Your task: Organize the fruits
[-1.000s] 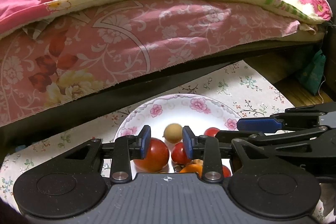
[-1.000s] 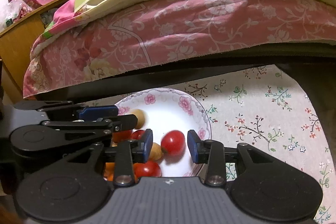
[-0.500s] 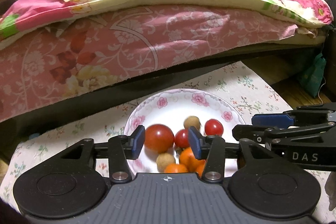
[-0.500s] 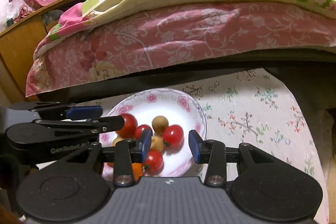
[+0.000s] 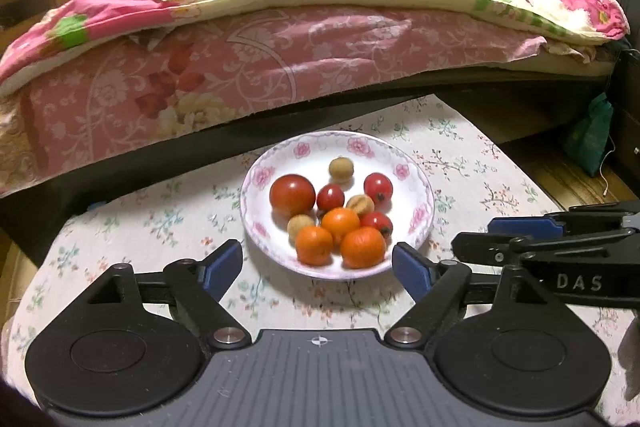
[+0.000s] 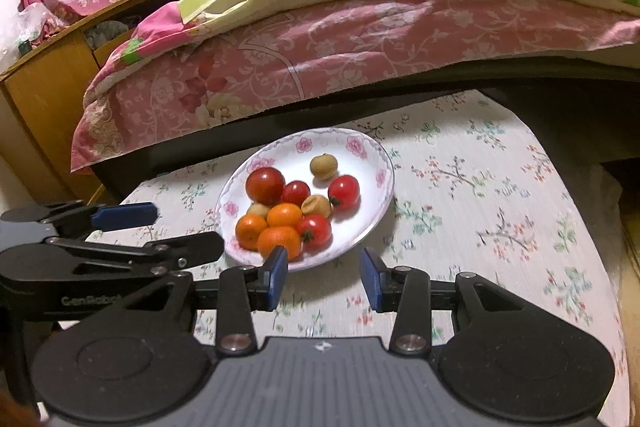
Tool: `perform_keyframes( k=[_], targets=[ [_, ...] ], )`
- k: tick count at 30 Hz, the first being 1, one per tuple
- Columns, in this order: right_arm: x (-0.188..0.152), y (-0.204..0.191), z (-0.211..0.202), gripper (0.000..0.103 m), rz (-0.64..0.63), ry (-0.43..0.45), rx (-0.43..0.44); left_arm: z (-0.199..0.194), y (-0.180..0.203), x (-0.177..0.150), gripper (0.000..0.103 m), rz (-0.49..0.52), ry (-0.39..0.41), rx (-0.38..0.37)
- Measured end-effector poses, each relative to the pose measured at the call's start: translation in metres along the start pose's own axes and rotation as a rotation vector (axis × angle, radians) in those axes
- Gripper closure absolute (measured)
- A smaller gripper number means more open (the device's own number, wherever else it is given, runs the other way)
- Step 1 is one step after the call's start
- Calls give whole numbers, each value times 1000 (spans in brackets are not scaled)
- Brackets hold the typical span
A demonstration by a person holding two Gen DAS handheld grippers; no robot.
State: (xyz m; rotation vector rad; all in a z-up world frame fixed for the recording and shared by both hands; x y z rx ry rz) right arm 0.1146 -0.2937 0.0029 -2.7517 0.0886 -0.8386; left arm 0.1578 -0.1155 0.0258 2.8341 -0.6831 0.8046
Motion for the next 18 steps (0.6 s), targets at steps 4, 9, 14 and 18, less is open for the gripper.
perform_keyframes(
  k=[4,9,14,18],
  targets=[
    [-12,-3,-9,65,12,-1,0,-7,1,-15,15,-11,-16,11],
    [-23,-16,-16,65,2,2,2,-14,4,-32,13,-19,-32,31],
    [-35,-25,-21,64,-12,5,-10,-17,0,-46,9,-54,-52,23],
    [-44,-29,-22,64,-10,-5,-17,-22,-2,-53,1,-69,-48,47]
  ],
)
Point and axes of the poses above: each gripper's, at about its wrist camera, not at the fingertips, and z roughly the way its jaws point, y to its right, x to its top, the point moved 1 cm from there along z, roughly the way its jaws point, and after that the axes turned 15 degrees about -y, right-handed, at the moved point
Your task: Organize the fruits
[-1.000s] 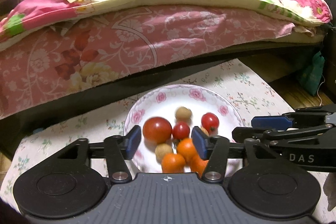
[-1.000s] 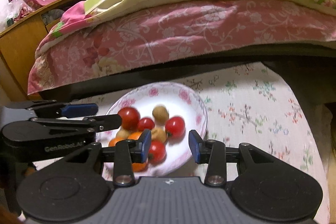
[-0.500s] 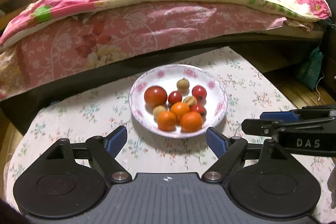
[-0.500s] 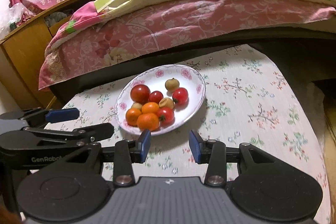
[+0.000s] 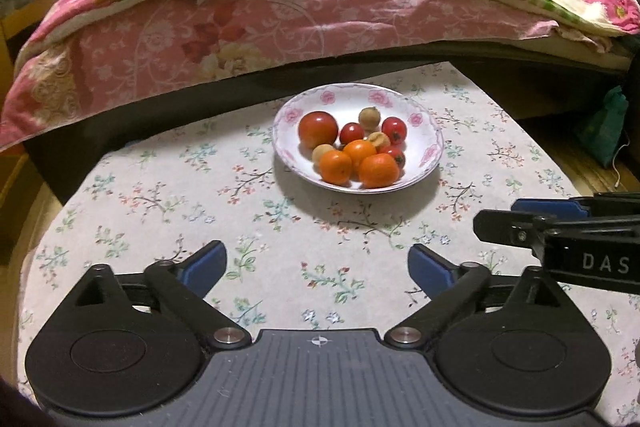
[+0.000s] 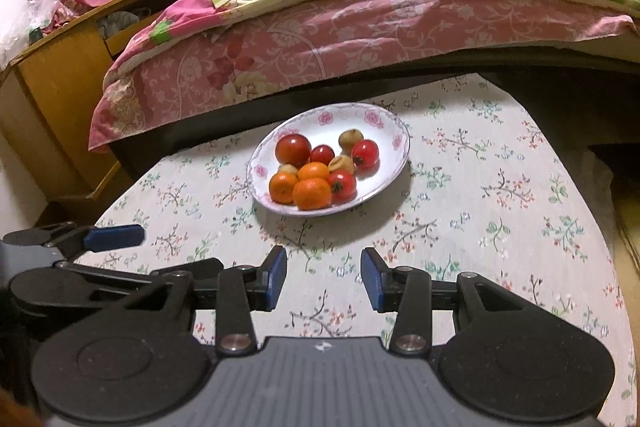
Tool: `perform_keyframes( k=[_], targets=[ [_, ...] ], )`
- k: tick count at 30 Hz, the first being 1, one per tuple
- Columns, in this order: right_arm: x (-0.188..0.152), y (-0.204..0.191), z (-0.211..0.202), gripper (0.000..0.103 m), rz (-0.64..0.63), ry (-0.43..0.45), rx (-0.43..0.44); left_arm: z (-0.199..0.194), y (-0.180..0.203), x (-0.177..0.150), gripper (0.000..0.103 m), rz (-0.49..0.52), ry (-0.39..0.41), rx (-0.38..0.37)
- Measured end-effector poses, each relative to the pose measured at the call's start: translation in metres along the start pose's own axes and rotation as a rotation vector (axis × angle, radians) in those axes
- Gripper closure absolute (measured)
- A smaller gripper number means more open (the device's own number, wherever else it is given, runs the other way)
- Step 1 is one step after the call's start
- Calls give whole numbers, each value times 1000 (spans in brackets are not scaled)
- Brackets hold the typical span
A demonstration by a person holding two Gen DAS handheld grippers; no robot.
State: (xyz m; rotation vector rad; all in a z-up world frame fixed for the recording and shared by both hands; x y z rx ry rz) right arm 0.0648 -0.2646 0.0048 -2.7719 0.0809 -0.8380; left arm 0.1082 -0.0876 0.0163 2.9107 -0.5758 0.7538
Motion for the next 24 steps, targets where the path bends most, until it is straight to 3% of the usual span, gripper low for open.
perform_keyframes(
  k=[24],
  targets=[
    [-42,-15,-14,59,24,-8,-15,-16,0,-36,0,-25,-17,38]
  ],
)
Point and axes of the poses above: each gripper's, at about its wrist camera, not at the fingertips, and z roughly the way its jaws point, y to its right, x to its top, the point moved 1 cm from there along z, roughly the way its jaws point, and after that the axes turned 15 degrees about -y, right-handed, at the moved point
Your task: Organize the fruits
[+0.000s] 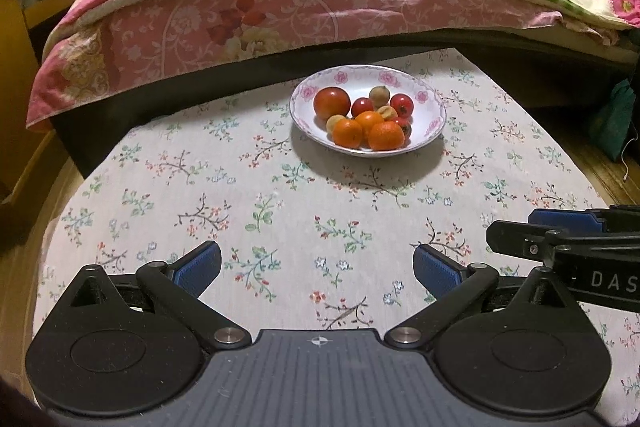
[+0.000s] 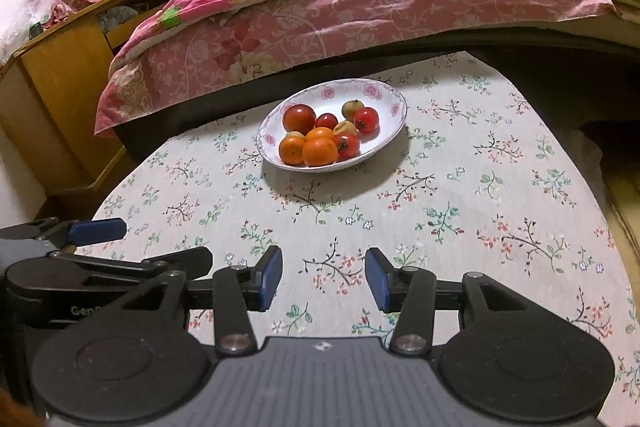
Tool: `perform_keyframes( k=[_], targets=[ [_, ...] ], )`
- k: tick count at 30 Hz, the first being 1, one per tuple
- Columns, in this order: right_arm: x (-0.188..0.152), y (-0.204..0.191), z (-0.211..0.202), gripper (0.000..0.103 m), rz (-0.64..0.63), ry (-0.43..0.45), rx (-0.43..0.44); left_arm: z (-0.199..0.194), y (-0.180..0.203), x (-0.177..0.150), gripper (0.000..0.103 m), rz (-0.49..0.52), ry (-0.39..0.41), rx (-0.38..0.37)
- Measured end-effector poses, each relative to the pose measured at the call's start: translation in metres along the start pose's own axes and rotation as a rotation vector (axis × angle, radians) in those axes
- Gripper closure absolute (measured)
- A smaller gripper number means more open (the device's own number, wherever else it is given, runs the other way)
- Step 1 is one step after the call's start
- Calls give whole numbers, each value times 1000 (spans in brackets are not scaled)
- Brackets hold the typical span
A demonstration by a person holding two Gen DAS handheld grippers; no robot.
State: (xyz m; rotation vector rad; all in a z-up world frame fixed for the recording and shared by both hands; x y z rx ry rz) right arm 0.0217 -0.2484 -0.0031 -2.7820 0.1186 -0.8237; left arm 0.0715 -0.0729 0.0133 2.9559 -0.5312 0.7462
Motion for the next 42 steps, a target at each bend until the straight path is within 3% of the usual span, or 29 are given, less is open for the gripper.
perform_keyframes(
  k=[42],
  targets=[
    [-48,-19,-8,59,-10,-48,2,-10,-2,-41,0,-15,-67,46]
  ],
)
Point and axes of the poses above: each gripper's, at about its wrist camera, not at the fingertips, and z roughly the way its jaws point, y to its right, x to its top, the point moved 1 cm from there along z, roughly the way its jaws point, and after that the axes turned 15 degrees about -y, right-handed, at the moved point
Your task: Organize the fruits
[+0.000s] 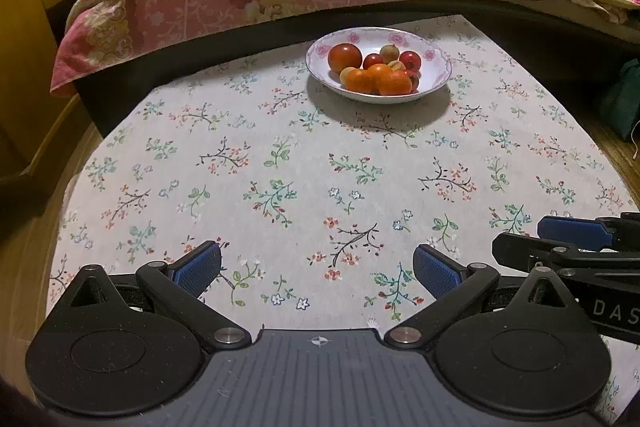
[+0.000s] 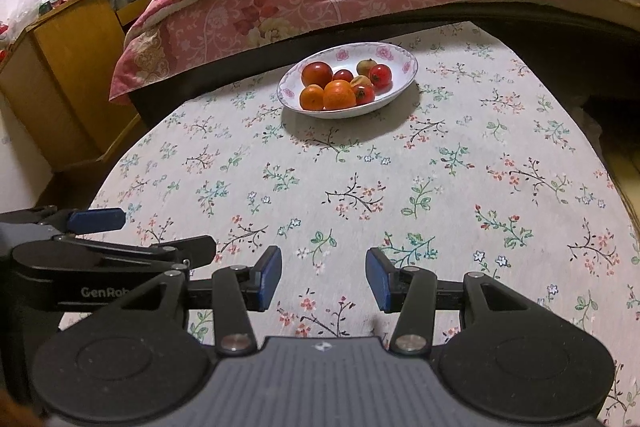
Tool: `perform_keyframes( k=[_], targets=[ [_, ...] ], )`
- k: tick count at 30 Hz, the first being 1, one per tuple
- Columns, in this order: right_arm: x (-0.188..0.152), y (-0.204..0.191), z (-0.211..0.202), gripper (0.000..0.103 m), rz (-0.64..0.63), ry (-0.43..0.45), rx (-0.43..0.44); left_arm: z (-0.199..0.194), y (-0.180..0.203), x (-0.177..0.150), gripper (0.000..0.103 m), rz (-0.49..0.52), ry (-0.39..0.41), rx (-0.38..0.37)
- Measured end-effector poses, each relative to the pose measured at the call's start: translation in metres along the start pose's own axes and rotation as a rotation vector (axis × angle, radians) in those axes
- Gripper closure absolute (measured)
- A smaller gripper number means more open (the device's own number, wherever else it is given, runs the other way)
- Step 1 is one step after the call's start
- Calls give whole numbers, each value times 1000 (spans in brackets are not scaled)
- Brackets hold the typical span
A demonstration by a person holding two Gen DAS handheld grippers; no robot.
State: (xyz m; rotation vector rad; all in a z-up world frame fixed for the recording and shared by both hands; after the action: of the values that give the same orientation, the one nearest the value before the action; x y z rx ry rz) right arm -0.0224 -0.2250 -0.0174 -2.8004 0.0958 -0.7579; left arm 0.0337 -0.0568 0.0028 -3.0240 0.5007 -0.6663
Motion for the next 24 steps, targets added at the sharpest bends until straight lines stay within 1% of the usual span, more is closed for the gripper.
perform_keyframes(
  k=[9,16,24],
  targets=[
    [-2,0,3,59,2,-8,1,2,0,-2,0,-12,-18,4],
    [-3,0,5,59,2,-18,3,1,1,-3,0,-11,-19,29],
    [-3,0,6,59,3,-21,5,2,0,-4,0,-20,-26,22]
  ],
)
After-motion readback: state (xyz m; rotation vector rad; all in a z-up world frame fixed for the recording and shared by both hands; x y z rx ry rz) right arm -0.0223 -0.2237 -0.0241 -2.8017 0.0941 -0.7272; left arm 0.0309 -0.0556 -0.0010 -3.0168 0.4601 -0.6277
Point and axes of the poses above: each gripper's, at about its wrist camera, not at the fingertips, and z roughly the way its jaws point, y to its right, x to its top, the point moved 1 cm from there along z, roughly the way its jaws point, and after that the axes turned 15 degrees about -y, right-handed, at the moved point
